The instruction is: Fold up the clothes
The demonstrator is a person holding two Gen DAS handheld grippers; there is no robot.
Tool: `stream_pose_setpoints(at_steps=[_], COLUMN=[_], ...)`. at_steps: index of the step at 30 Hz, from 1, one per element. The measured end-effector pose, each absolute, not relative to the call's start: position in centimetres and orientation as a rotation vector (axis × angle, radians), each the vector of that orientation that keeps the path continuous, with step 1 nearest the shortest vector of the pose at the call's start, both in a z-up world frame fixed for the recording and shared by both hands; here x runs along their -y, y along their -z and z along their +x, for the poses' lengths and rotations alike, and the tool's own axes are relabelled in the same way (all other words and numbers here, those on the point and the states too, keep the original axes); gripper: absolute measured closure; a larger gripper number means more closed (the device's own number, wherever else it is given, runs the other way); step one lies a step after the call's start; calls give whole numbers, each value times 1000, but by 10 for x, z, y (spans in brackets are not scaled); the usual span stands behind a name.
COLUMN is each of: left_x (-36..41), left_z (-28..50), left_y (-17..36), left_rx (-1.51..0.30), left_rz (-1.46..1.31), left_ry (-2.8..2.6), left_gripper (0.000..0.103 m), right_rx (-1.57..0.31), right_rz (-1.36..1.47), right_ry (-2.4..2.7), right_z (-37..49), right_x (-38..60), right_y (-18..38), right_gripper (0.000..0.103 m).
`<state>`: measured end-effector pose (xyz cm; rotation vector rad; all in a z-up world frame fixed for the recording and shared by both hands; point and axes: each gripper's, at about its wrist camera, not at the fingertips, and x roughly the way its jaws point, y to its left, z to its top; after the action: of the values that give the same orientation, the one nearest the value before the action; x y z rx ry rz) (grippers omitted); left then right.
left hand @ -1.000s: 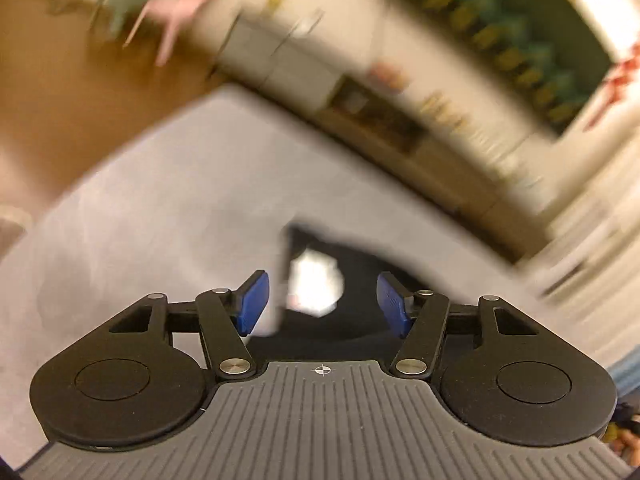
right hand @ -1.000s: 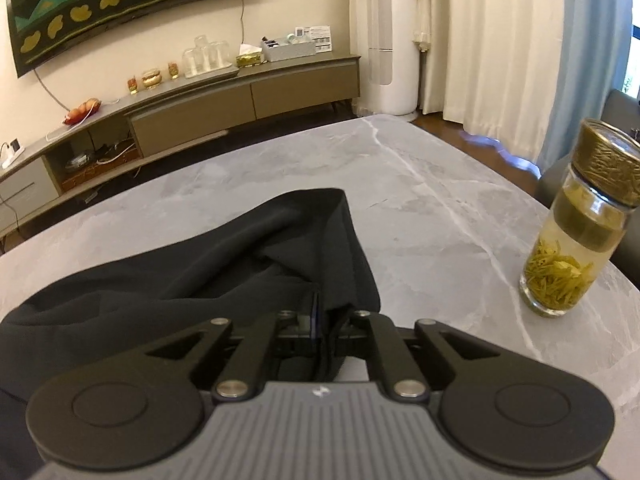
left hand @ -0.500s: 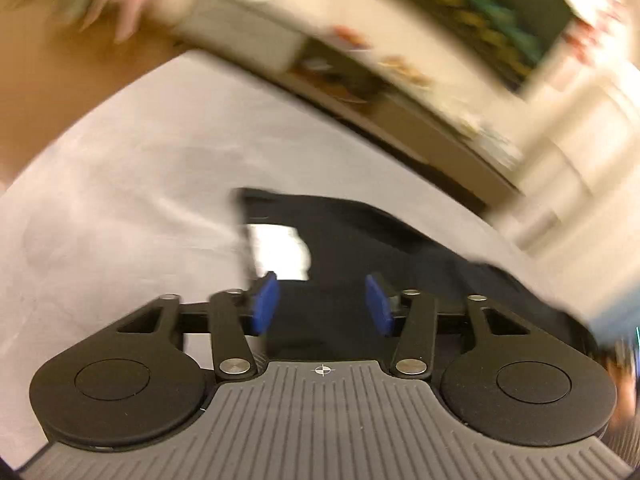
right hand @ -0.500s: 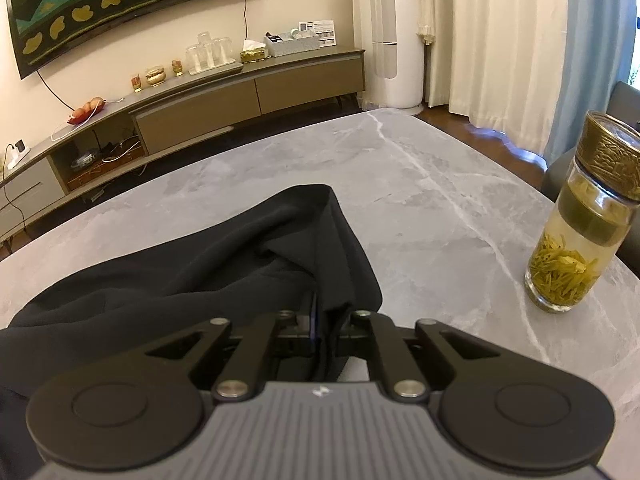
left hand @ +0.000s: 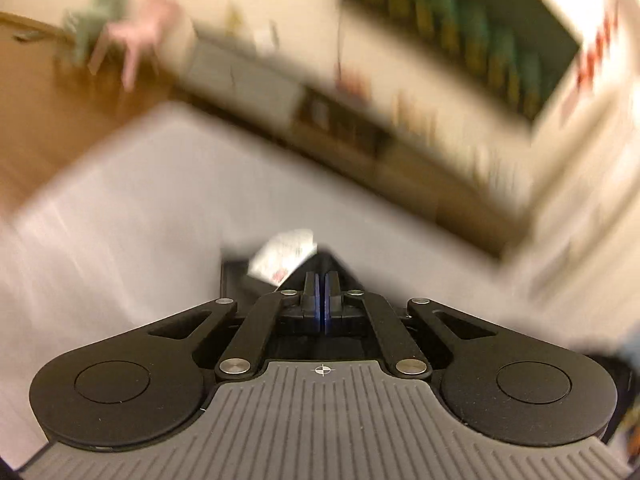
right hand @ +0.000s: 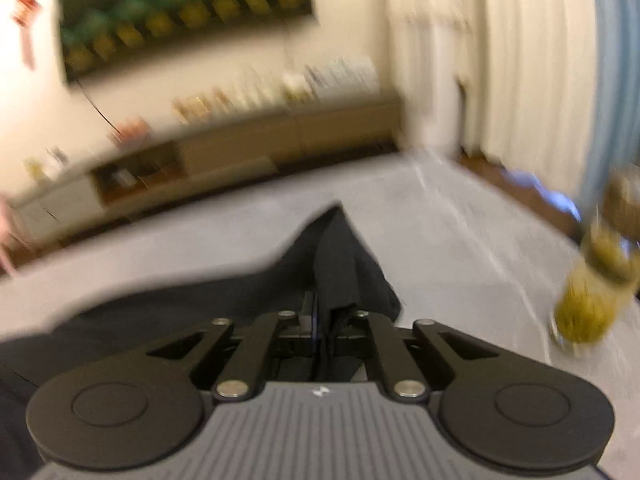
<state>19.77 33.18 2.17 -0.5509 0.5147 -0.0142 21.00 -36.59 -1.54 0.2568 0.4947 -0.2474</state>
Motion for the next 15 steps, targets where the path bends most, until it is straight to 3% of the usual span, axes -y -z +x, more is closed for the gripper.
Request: stream_pose_setpoints(at_steps=[7,9,11,13,14,15], left_x=[-426,-439,-437,-420,-412,-404], left_z=[186,202,223,243,248,253], left_y=[-64,-57,-35,-12,-3,6], left_rx=[-187,-232,-391,-583,-649,-713], left_rz=[-651,-653,-668,-624,-569,-515], left_ry=[-226,-223,-86,34,34,34], left_gripper=[103,103,103,102,97,81], right_rx=[-417,-482,-571,-682,-749,-802], right_rz=[142,154,156,59,1,-44], right_ry=[183,215,295,427,496,554], right_z=[250,289,335,371,387,400], right_x=[346,349,355,357,358,359], right_y=[-50,-55,-43,-9,10,28], right_gripper=[98,98,97,80,71,71])
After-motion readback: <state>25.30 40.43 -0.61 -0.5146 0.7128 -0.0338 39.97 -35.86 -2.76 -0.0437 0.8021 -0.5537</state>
